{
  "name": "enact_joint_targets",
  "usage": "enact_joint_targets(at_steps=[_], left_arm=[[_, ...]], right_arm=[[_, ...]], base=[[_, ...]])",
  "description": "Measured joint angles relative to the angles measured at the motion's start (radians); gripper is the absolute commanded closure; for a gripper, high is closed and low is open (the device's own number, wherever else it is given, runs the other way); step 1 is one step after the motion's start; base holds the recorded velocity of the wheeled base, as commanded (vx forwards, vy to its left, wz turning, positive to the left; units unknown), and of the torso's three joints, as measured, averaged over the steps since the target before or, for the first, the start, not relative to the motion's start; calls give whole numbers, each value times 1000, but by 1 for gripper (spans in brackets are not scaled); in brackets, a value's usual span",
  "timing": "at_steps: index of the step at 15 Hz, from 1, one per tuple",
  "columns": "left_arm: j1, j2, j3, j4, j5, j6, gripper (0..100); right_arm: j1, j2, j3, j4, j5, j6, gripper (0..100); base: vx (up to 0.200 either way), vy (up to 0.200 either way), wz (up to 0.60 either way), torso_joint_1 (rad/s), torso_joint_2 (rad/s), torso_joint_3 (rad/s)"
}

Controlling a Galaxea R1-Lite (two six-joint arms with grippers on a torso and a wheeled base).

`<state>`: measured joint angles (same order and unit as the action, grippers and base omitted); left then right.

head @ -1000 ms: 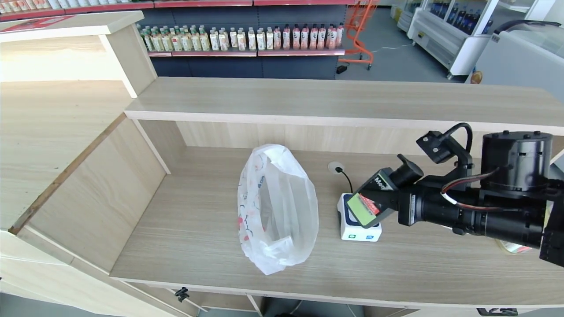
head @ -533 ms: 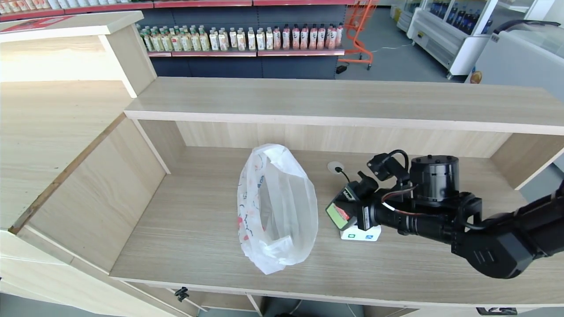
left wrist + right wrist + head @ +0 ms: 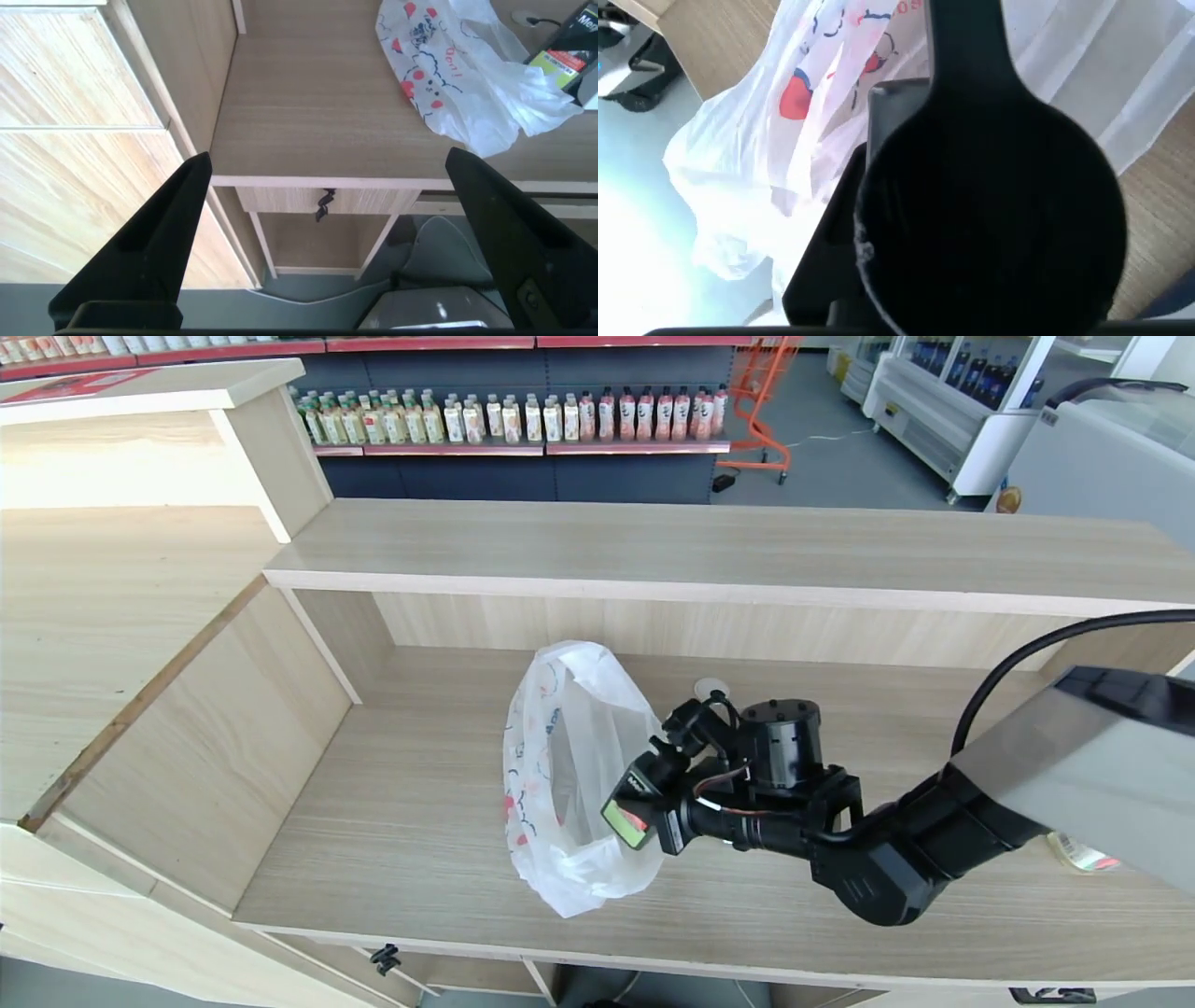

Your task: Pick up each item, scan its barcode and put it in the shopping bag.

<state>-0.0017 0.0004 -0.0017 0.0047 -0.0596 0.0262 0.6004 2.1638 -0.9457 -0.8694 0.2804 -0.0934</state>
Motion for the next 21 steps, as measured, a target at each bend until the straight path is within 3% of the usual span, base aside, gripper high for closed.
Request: enact_joint_targets(at_steps=[5,9,10,14,21], left_arm=[[0,0,1,0,0,0,0],[0,0,1,0,0,0,0],[0,0,0,0,0,0,0],[0,0,0,0,0,0,0],[0,0,0,0,0,0,0]], right_arm=[[39,133,-147,-20,-4,-194,100],[42,215,-205,-32,-6,-249,100],[42,231,-214,-43,-6,-251,0],[41,254,-241,-49,-1,-196,0],[19,87,-212,-2,0,162,0]], base=[[0,0,0,0,0,0],[0,0,0,0,0,0],[0,0,0,0,0,0],[0,0,0,0,0,0],[0,0,0,0,0,0]])
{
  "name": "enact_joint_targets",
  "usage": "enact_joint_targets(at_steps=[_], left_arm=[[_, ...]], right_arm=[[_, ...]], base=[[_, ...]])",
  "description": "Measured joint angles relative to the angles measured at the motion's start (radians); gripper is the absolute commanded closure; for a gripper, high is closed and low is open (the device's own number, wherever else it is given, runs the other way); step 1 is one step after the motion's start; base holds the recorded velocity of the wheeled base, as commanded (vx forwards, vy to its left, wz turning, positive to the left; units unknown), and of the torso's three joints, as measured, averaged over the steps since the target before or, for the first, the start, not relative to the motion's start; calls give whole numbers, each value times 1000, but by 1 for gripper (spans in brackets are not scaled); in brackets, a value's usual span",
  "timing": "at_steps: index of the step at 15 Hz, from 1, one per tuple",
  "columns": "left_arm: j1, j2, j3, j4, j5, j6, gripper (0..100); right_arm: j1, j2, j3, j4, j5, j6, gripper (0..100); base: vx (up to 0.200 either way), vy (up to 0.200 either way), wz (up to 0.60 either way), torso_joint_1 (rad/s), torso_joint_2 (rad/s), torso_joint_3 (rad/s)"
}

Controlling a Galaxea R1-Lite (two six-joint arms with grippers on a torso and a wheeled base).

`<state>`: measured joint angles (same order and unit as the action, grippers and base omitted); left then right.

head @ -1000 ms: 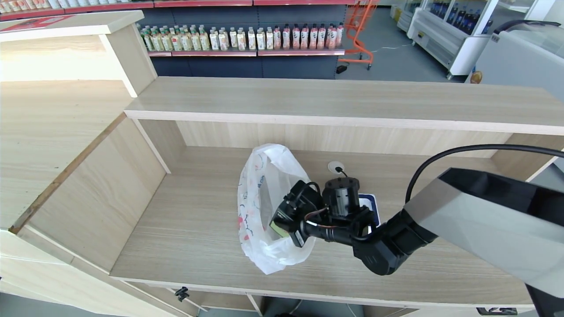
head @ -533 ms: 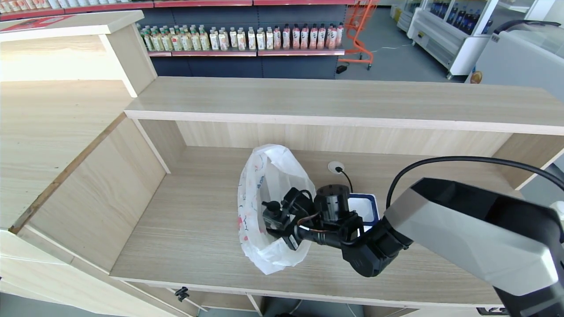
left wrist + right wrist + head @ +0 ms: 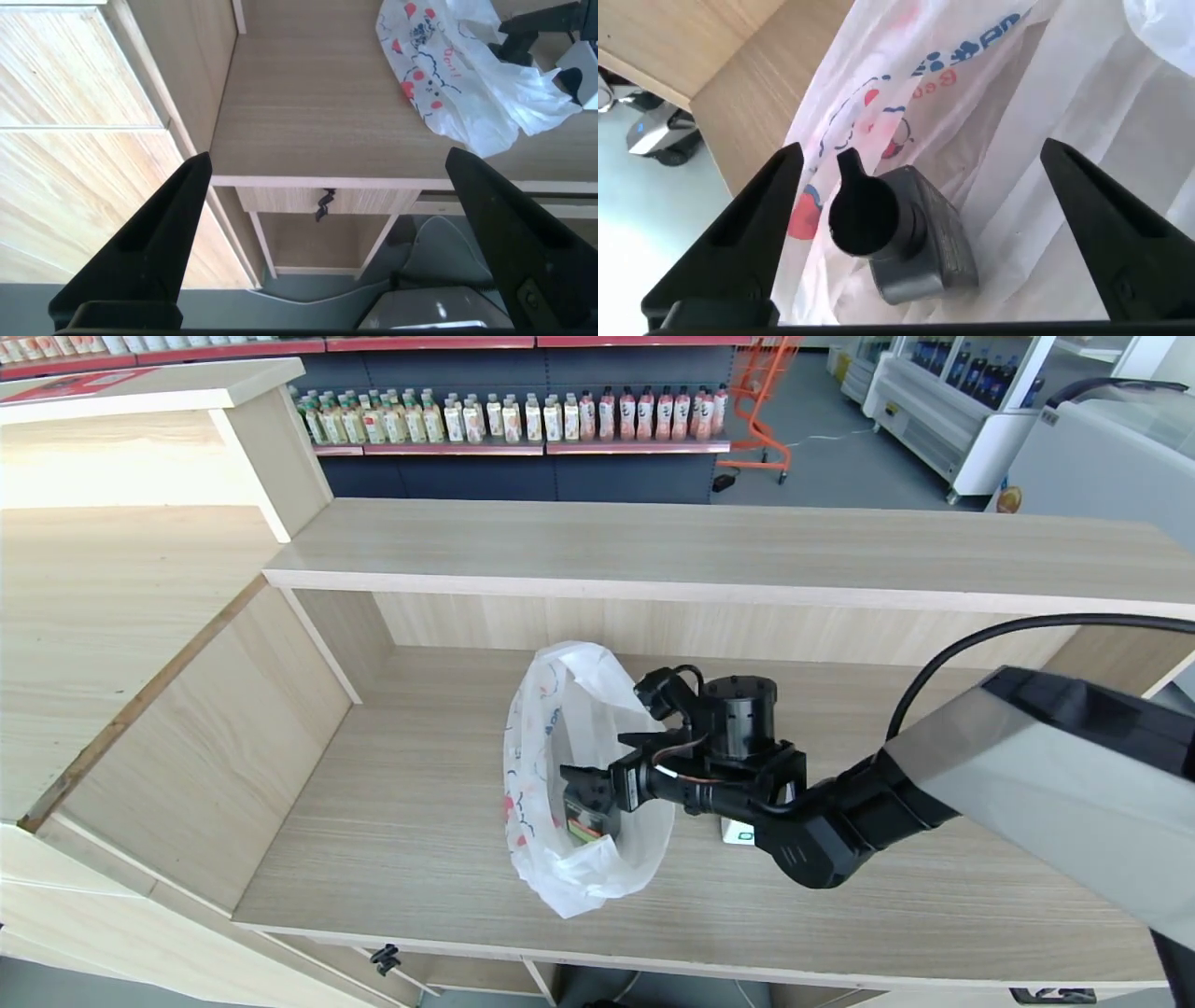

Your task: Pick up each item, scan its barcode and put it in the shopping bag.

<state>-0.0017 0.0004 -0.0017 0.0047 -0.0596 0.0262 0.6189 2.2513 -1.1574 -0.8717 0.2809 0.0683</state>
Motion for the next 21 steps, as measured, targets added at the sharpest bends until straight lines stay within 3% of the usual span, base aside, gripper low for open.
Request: enact_joint_targets(at_steps=[6,9,11,15,18,21], left_arm=[[0,0,0,0,0,0,0],[0,0,0,0,0,0,0],[0,0,0,0,0,0,0],[0,0,0,0,0,0,0],[0,0,0,0,0,0,0],[0,0,0,0,0,2,0]], right_arm=[[-88,-386,233,166,-2,163,0],[-176,-663,317,461,-20,135,0],[-303,-829,388,669,-107,56,0],[-435,-997,506,704,-158,30,0],[-469,-1056,549,705,-160,30,0],[-474,-1083,569,704,-160,30,0]], base=[[0,0,0,0,0,0],[0,0,0,0,0,0],[0,0,0,0,0,0],[0,0,0,0,0,0],[0,0,0,0,0,0],[-200,0,0,4,7,2]])
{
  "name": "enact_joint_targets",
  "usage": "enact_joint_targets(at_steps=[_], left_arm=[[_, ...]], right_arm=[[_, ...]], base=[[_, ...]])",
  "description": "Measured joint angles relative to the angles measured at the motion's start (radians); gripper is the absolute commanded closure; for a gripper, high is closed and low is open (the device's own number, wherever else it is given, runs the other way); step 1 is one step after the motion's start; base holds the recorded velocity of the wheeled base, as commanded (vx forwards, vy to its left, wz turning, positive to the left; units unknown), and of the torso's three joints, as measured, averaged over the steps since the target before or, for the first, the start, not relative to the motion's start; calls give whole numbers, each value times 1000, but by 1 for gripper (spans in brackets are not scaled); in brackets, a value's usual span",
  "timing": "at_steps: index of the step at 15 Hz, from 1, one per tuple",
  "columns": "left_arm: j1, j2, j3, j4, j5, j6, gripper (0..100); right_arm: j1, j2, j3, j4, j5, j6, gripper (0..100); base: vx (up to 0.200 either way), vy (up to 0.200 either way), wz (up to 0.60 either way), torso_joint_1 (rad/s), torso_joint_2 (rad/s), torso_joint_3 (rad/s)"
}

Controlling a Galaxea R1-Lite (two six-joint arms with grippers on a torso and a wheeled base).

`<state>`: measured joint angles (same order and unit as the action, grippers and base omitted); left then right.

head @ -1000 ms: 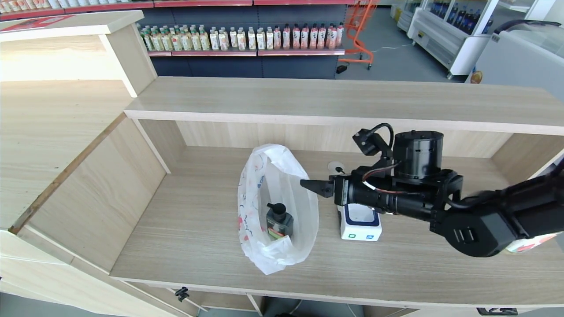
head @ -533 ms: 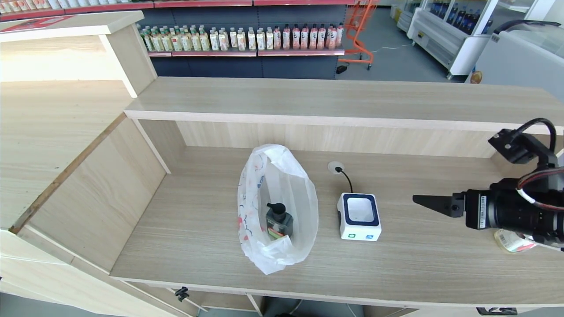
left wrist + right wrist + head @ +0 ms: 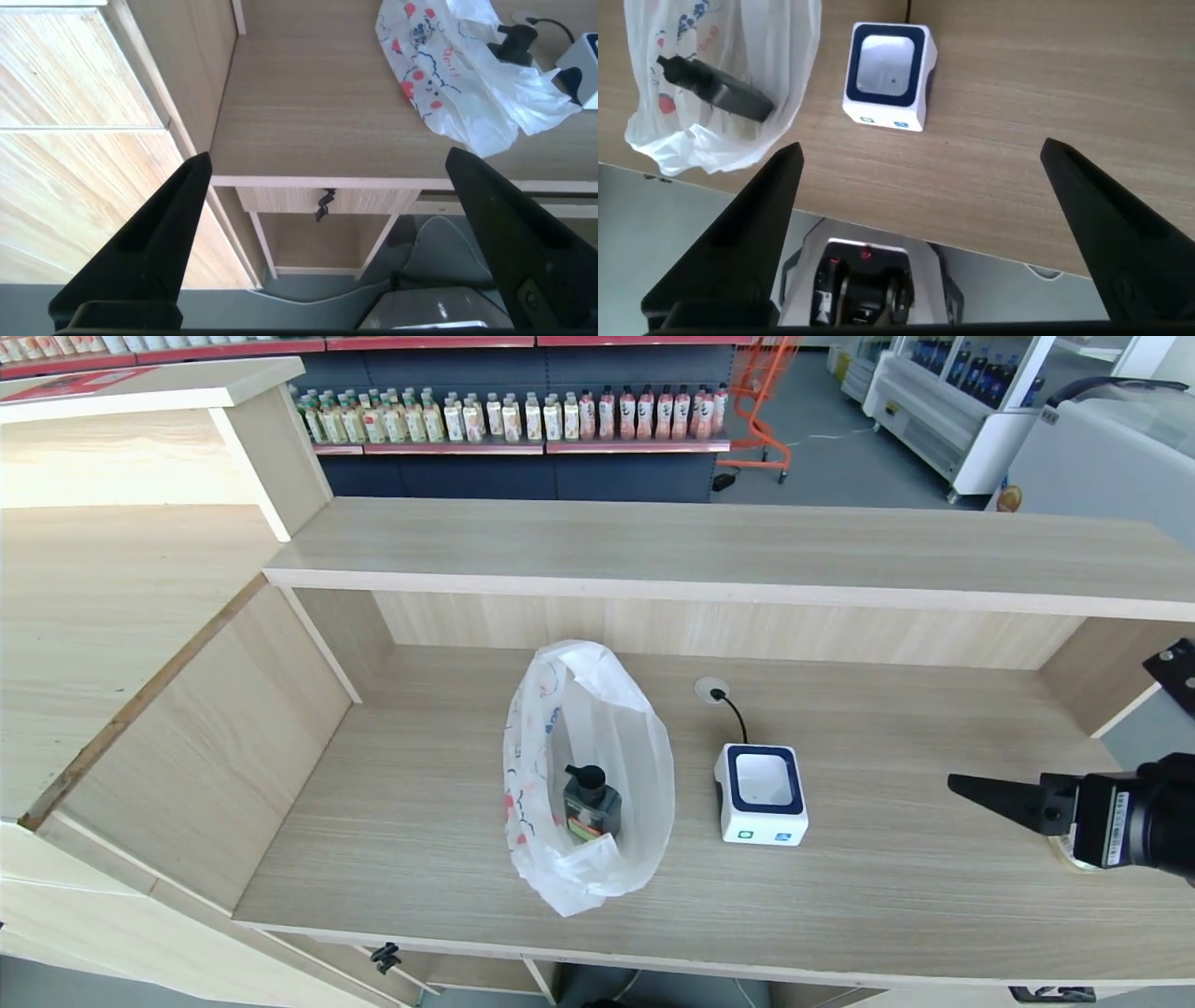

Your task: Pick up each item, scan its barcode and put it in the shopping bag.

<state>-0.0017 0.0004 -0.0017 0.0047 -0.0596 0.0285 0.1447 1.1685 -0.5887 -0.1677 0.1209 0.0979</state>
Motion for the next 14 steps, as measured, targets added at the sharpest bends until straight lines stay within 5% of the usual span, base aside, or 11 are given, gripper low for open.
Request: enact_joint_targets(at_steps=[3,14], left_arm=[[0,0,0,0,1,-1,0],[0,0,0,-1,0,-1,0]], right_arm=[[-1,-5,10,1,0,0,0],[-104,26,36,0,-6,-2,0]], base=[[-67,0,0,4,-1,1],[0,-200,0,1,1,1]])
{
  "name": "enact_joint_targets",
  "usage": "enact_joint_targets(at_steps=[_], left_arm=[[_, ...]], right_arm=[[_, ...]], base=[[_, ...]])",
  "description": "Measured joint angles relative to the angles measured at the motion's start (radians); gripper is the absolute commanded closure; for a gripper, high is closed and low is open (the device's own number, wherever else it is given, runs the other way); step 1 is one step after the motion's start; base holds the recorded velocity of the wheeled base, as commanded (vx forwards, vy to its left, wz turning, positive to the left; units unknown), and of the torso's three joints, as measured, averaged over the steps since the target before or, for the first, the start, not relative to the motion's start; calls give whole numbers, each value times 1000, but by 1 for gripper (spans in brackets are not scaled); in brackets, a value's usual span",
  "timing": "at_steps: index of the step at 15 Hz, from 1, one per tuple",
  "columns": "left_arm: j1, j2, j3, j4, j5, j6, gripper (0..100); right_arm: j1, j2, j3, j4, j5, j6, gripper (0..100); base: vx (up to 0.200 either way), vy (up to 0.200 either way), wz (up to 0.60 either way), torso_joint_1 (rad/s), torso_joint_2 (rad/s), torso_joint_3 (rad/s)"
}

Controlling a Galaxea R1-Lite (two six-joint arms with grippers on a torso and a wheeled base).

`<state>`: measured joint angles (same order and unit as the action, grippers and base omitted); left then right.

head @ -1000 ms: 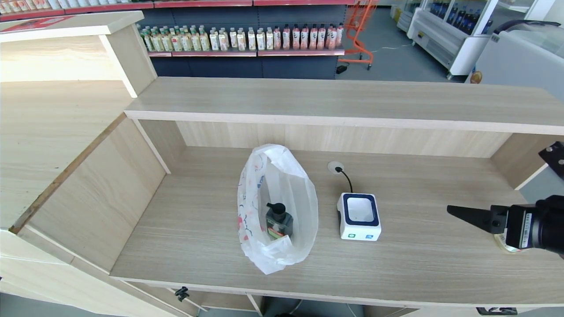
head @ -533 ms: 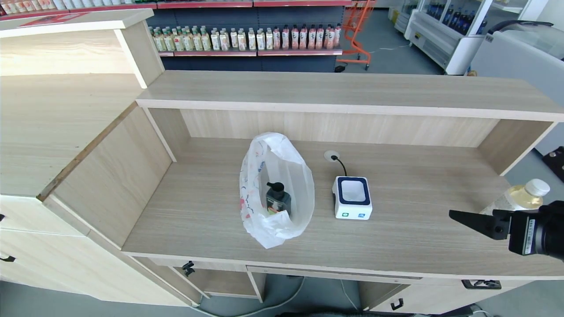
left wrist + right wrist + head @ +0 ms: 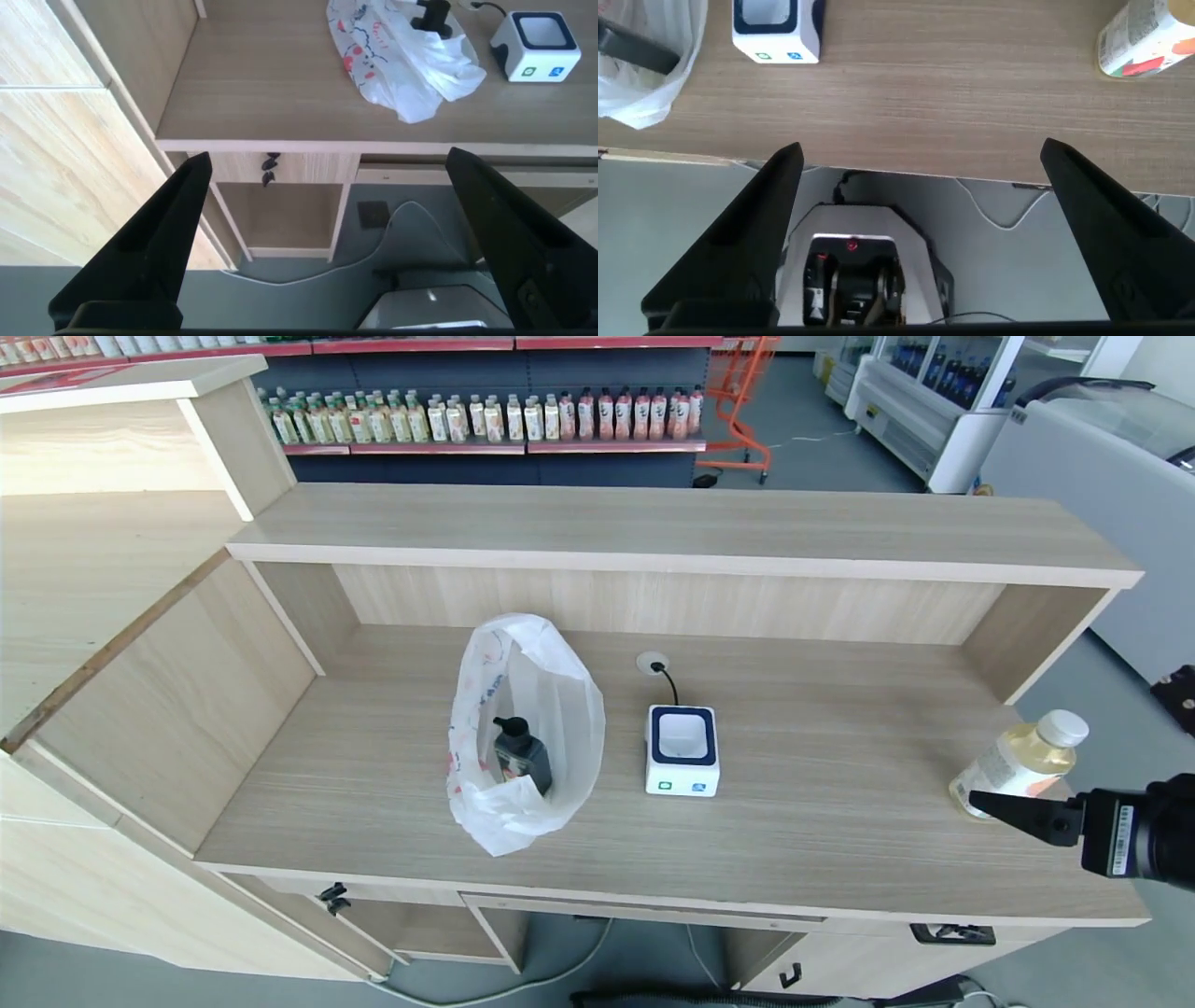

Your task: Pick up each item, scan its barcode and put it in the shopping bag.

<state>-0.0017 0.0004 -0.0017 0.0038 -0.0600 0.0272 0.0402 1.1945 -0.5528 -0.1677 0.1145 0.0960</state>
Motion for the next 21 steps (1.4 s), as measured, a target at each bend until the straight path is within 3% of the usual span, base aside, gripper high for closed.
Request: enact_joint_targets(at_steps=[6,9,13,18,21], left_arm=[[0,0,0,1,0,0,0],[0,0,0,1,0,0,0],[0,0,0,1,0,0,0],[0,0,0,1,0,-1,0],[1,0,0,0,0,-1,0]], right_arm=[[-64,46,-13,0,-4,-5,0],[-70,66,-9,-1,-87,-26,0],[-70,89,0,-1,-95,-36,0],[-67,147,29,-9,-159,-133,0],[-66,216,47,-126,-155,-140,0]], base=[[0,-200,0,5,2,2],[0,-200,0,2,2,-1],[0,-200,0,4,1,4],[0,0,0,0,0,0],[0,0,0,0,0,0]])
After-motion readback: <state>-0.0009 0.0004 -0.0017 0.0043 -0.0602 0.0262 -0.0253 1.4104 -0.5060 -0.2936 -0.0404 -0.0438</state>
